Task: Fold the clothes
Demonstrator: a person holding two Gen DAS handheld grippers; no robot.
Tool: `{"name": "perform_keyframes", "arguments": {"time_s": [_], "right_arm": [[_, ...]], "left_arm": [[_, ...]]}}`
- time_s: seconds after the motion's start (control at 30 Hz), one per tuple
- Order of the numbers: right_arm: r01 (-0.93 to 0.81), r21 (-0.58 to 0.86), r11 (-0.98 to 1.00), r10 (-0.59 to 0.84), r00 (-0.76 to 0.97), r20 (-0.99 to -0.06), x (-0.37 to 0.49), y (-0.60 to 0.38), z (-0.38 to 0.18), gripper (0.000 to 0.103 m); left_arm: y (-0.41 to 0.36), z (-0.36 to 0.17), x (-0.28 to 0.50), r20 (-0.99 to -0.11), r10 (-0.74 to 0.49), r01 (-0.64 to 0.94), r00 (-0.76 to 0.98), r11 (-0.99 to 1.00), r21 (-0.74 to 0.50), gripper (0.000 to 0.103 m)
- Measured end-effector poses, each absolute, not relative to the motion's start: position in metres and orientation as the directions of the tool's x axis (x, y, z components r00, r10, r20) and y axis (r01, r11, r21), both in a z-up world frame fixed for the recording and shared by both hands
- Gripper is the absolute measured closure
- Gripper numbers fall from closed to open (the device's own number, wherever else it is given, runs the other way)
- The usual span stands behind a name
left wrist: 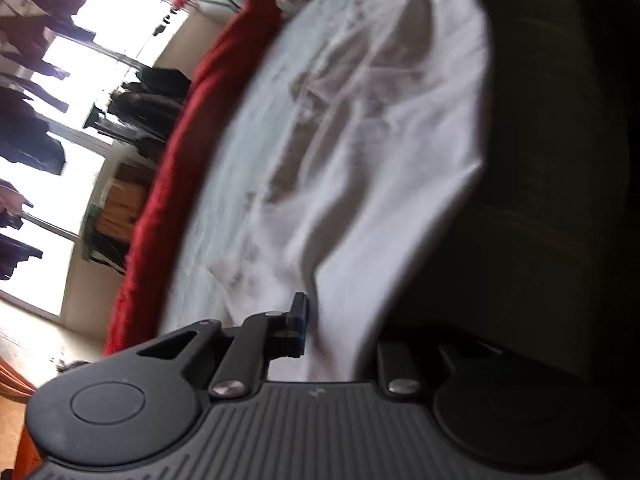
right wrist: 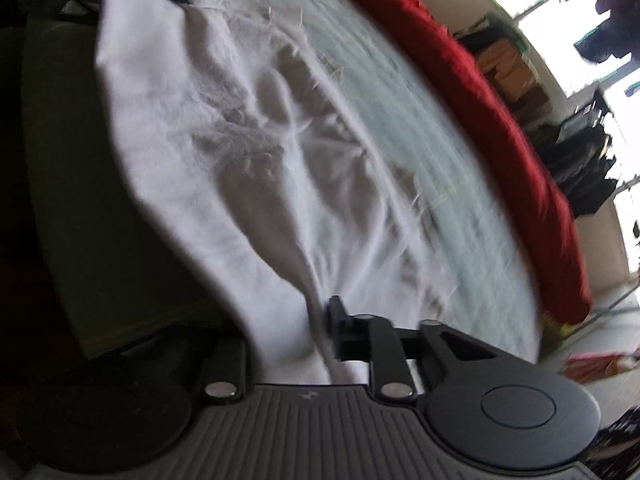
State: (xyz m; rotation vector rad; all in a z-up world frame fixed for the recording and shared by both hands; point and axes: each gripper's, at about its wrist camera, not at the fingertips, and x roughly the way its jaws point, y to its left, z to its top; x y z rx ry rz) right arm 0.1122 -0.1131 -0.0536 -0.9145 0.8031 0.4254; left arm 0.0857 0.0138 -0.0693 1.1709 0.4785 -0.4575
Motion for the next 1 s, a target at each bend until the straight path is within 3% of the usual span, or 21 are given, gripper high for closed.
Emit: {"name": "perform_keyframes", "arguments": {"time_s": [0.07,0.13,0.2,0.27,0.33,0.37,0.43,0.6,0.77,0.83,1.0], "right_arm": [[-0.645,-0.506,0.573,0.004,0.619,-0.785,0.103,-0.12,-0.051,0.051],[-0.663,-0.454,0.596,0.025,0.58,-0.814,0.089,-0.131,-0.045,0.042],[-0.657,-0.402,0.638,0.05,0.556,-0.829,0.078,-0.144,-0.035,0.042],[-0.641,-0.347,0.685,0.083,0.542,-0.837,0.071,-0.156,-0.022,0.041],[-0.607,-0.287,0.741,0.142,0.56,-0.817,0.07,-0.168,-0.004,0.036],[-0.583,-0.256,0.771,0.173,0.579,-0.797,0.07,-0.173,0.005,0.033],[-0.525,-0.191,0.829,0.224,0.626,-0.747,0.082,-0.178,0.015,0.027],[-0.381,-0.028,0.924,0.261,0.681,-0.684,0.115,-0.184,-0.016,0.027],[-0.34,-0.087,0.936,0.182,0.683,-0.707,0.088,-0.191,-0.072,0.027],[-0.327,-0.095,0.94,0.176,0.706,-0.686,0.074,-0.198,-0.073,0.027],[-0.31,-0.035,0.95,0.221,0.747,-0.627,0.059,-0.198,-0.042,0.023]], "left_arm": [[0.023,-0.064,0.074,-0.626,-0.089,0.616,0.775,0.331,0.715,0.077],[0.035,-0.052,0.066,-0.692,-0.103,0.672,0.715,0.377,0.638,0.075],[0.047,-0.035,0.062,-0.736,-0.128,0.702,0.665,0.444,0.557,0.075],[0.061,-0.01,0.068,-0.742,-0.173,0.687,0.647,0.555,0.469,0.074],[0.071,0.012,0.082,-0.715,-0.23,0.642,0.661,0.666,0.379,0.066],[0.073,0.02,0.09,-0.697,-0.256,0.619,0.67,0.712,0.333,0.056],[0.07,0.024,0.11,-0.654,-0.291,0.57,0.698,0.779,0.262,0.053],[0.05,-0.026,0.13,-0.673,-0.267,0.487,0.69,0.859,0.158,0.053],[0.064,-0.059,0.104,-0.668,-0.276,0.49,0.691,0.859,0.152,0.047],[0.069,-0.051,0.101,-0.677,-0.258,0.471,0.689,0.87,0.148,0.046],[0.052,-0.026,0.096,-0.626,-0.279,0.481,0.728,0.859,0.176,0.029]]}}
